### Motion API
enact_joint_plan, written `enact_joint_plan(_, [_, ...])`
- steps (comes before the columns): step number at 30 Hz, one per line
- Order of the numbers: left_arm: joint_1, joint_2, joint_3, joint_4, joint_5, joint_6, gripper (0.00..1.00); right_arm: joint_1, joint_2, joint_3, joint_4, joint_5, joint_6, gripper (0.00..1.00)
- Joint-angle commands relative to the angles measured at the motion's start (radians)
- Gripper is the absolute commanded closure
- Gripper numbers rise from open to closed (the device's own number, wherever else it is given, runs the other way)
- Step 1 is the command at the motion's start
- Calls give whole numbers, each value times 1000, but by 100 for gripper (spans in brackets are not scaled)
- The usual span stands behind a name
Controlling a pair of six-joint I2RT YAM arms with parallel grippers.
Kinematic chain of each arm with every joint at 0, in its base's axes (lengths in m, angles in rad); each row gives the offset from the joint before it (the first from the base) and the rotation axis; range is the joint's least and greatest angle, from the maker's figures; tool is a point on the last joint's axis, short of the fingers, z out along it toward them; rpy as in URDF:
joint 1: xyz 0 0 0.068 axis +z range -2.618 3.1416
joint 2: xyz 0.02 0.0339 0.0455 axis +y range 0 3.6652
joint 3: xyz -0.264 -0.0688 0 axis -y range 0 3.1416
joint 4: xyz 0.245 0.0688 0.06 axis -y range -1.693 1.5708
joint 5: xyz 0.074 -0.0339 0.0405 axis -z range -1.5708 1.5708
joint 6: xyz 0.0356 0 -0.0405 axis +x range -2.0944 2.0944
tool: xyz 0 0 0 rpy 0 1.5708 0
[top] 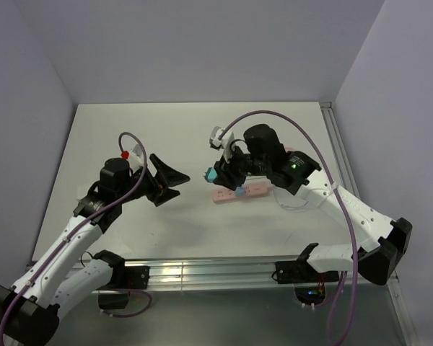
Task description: Insert the plug
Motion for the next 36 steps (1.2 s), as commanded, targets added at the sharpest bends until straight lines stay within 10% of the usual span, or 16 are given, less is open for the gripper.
enact_joint_plan(1, [12,-39,-29,-37,-103,95,7,21,14,92,-179,126,-244,100])
enact_joint_plan(10, [20,-68,-103,6,-83,136,10,41,369,501,-728,277,-495,100])
enact_joint_plan(36, [26,-144,-273,112,-1,118,15,118,658,392,-650,542,-564,100])
